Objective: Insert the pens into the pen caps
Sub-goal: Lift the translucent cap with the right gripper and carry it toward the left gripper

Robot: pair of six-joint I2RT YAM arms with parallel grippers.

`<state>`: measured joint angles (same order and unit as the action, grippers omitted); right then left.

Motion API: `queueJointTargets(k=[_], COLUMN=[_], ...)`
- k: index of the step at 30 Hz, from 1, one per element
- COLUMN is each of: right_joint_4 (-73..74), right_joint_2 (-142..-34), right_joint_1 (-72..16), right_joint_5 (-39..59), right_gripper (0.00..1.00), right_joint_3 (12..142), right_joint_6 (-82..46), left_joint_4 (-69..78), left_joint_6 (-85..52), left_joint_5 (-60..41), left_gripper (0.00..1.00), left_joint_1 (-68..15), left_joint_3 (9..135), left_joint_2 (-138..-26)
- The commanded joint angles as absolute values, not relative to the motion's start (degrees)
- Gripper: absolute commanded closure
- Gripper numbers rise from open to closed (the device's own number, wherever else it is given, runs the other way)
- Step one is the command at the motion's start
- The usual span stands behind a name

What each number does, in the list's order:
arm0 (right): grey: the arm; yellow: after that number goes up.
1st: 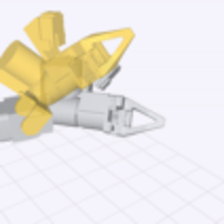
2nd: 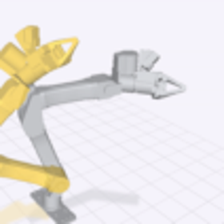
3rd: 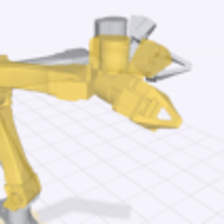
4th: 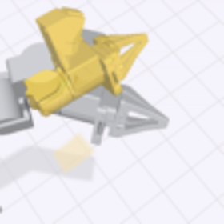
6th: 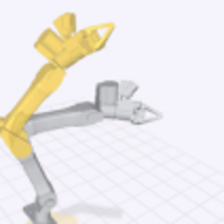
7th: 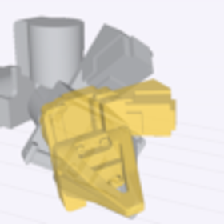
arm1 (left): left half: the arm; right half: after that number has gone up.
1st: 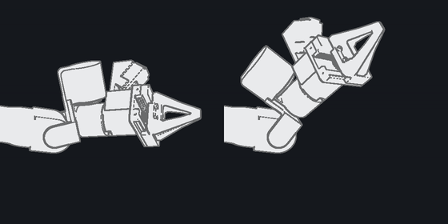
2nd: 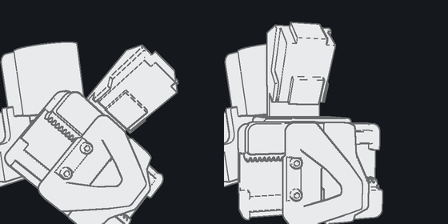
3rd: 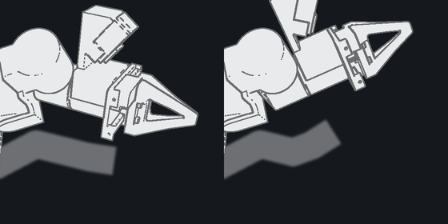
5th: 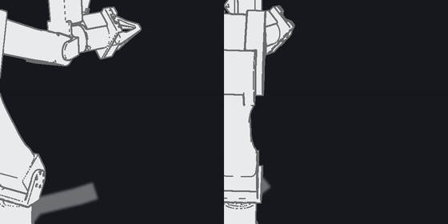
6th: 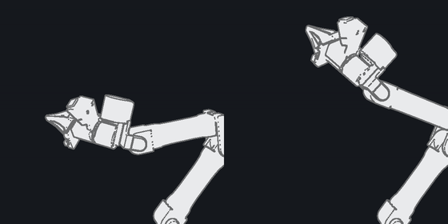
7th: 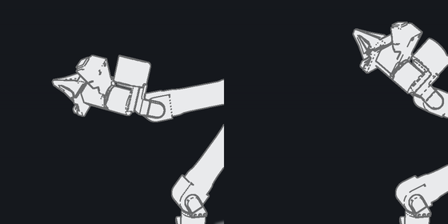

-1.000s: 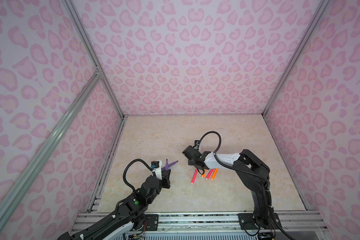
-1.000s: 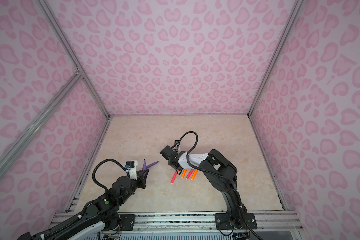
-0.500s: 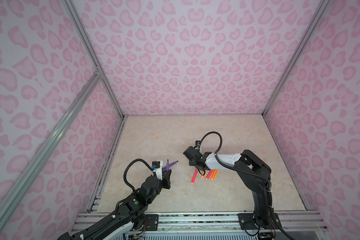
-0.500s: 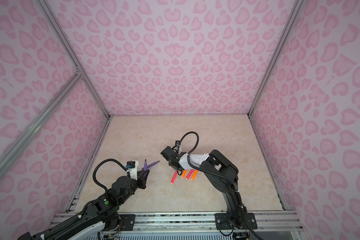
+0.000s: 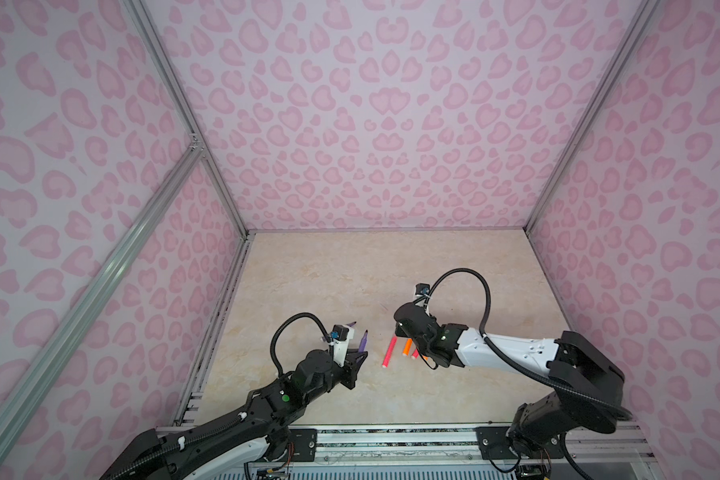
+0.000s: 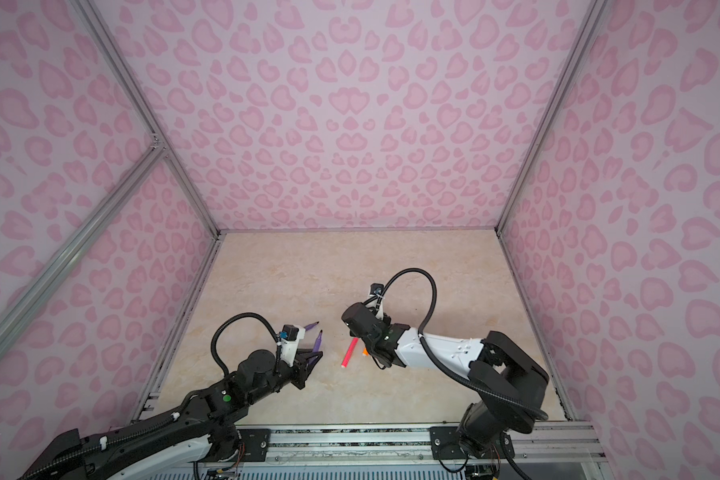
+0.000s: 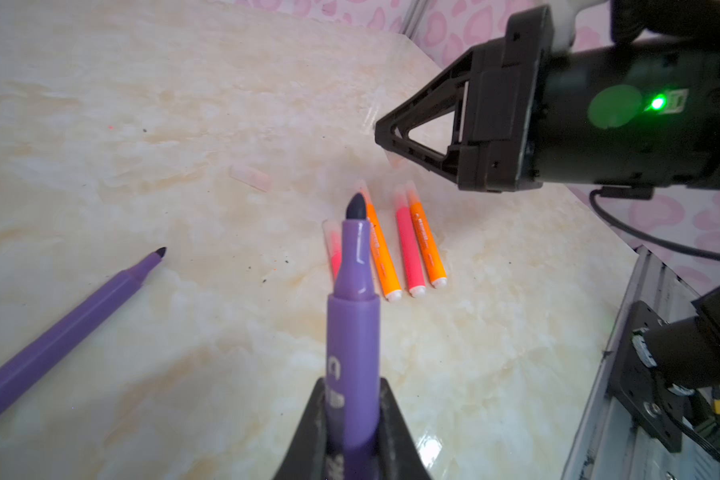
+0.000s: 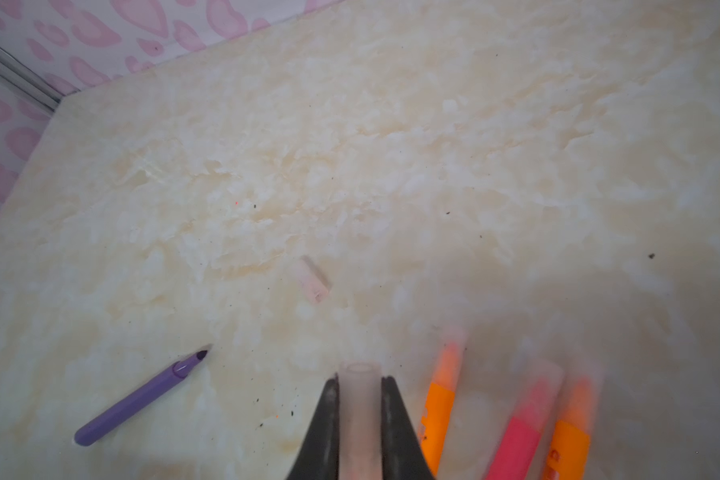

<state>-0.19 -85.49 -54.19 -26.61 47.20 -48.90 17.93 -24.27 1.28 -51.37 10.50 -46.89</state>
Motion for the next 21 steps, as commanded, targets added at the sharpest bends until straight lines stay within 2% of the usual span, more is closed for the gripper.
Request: queueJointTargets(k=[1, 7, 11, 16, 21], right_joint_4=[7.37, 14.94, 20.86, 29.04, 35.43], right_joint_2=[-80.76, -73.19, -69.86, -70.67, -74.12], right_joint_1=[-55.21, -58.08, -62.48, -67.59, -68.9], right_joint_5=[-28.72, -29.09, -33.35, -37.2, -37.31], right_gripper=[0.93, 0.96, 0.97, 1.0, 1.0], right_joint_3=[43.67, 38.86, 36.52, 35.03, 35.05], right_joint_6=[-49.05, -47.72, -46.35, -43.81, -43.29], left_joint_4=[24.61, 29.53, 30.13, 30.66, 28.51], left_joint_6=[-24.83, -26.43, -27.21, -27.95, -28.04], left_joint_5=[0.18, 0.89, 1.46, 1.87, 2.47], left_gripper=[0.97, 0.97, 0.97, 0.97, 0.97], left_joint_1=[-52.52, -55.14, -55.94, -56.75, -56.85], left_joint_3=[11.94, 11.76, 11.93, 10.84, 10.38], left_joint_2=[-49.46, -52.4, -52.6, -50.27, -46.63])
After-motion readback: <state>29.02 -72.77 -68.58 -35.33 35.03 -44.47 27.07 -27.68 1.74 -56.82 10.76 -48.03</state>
